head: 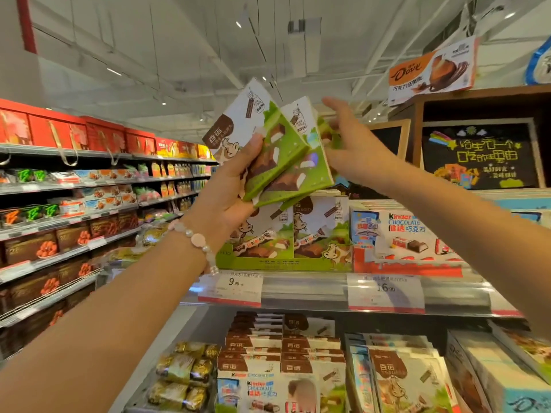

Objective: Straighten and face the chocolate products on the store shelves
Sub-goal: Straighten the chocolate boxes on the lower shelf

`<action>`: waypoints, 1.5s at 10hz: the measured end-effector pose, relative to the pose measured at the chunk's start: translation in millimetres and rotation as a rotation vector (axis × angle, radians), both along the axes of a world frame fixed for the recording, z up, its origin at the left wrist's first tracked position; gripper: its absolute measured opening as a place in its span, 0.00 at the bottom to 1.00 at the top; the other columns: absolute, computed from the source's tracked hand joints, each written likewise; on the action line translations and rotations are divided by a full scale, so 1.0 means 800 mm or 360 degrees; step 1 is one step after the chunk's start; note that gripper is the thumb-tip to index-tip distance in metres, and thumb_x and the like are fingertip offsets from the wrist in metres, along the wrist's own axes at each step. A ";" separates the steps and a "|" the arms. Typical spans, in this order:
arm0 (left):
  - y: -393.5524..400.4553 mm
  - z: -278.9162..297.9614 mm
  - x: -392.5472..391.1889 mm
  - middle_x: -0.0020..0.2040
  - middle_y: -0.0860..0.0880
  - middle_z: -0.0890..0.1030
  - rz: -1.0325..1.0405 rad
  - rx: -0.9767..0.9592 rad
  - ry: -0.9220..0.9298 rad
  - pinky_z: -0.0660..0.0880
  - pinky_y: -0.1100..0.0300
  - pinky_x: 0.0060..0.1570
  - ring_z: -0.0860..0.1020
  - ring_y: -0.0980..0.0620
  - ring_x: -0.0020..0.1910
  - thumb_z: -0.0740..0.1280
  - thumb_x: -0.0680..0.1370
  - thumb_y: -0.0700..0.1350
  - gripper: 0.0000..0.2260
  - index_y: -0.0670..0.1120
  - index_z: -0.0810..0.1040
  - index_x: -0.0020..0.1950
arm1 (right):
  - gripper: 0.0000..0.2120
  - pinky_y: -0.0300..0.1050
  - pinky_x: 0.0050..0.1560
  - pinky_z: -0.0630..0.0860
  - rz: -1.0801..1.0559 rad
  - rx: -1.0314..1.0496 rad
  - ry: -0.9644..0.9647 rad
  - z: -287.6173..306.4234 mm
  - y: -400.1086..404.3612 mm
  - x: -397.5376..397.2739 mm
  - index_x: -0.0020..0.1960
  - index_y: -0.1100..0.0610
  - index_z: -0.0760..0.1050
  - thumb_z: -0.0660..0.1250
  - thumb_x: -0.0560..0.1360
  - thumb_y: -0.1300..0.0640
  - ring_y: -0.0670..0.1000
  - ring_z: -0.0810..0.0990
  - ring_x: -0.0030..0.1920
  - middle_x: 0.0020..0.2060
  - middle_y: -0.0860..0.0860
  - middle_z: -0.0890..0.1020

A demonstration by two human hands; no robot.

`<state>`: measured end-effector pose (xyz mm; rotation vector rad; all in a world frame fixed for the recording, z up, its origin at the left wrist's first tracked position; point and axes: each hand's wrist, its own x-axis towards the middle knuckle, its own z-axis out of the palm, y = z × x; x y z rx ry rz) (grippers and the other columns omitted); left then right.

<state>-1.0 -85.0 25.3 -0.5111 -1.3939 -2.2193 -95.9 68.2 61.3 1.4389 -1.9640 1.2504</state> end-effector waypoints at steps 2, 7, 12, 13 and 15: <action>-0.010 0.002 0.001 0.47 0.47 0.85 0.0151 -0.0364 0.0013 0.81 0.50 0.41 0.83 0.49 0.46 0.65 0.71 0.43 0.14 0.44 0.77 0.56 | 0.44 0.54 0.46 0.81 0.0452 0.0149 -0.0465 0.014 0.010 -0.015 0.75 0.44 0.48 0.68 0.71 0.70 0.53 0.82 0.51 0.52 0.47 0.79; -0.087 0.010 0.074 0.54 0.49 0.83 0.1184 -0.1716 -0.0479 0.77 0.47 0.54 0.81 0.48 0.53 0.81 0.59 0.56 0.30 0.52 0.78 0.58 | 0.32 0.41 0.38 0.80 0.0445 -0.0018 -0.0303 -0.002 0.041 -0.058 0.55 0.42 0.64 0.70 0.67 0.73 0.45 0.81 0.47 0.51 0.51 0.78; -0.032 0.005 0.065 0.62 0.38 0.75 0.1108 -0.1958 -0.0872 0.68 0.44 0.64 0.73 0.40 0.62 0.75 0.65 0.39 0.32 0.37 0.68 0.66 | 0.30 0.36 0.35 0.79 0.0425 -0.0202 -0.0386 -0.011 0.040 -0.052 0.58 0.49 0.64 0.68 0.67 0.75 0.48 0.79 0.48 0.47 0.52 0.78; -0.038 0.002 0.063 0.63 0.39 0.75 0.1115 -0.1937 -0.0875 0.68 0.45 0.64 0.73 0.40 0.62 0.76 0.65 0.41 0.33 0.38 0.68 0.67 | 0.30 0.40 0.38 0.81 0.0389 -0.0162 -0.0343 -0.016 0.041 -0.050 0.58 0.48 0.63 0.69 0.67 0.75 0.47 0.79 0.48 0.47 0.50 0.77; -0.056 -0.008 0.062 0.54 0.46 0.83 0.0847 -0.1911 -0.0773 0.78 0.55 0.53 0.80 0.46 0.54 0.78 0.61 0.45 0.27 0.46 0.76 0.59 | 0.30 0.36 0.37 0.79 0.0389 -0.0157 -0.0317 -0.025 0.038 -0.046 0.58 0.50 0.62 0.71 0.66 0.73 0.43 0.79 0.46 0.46 0.48 0.77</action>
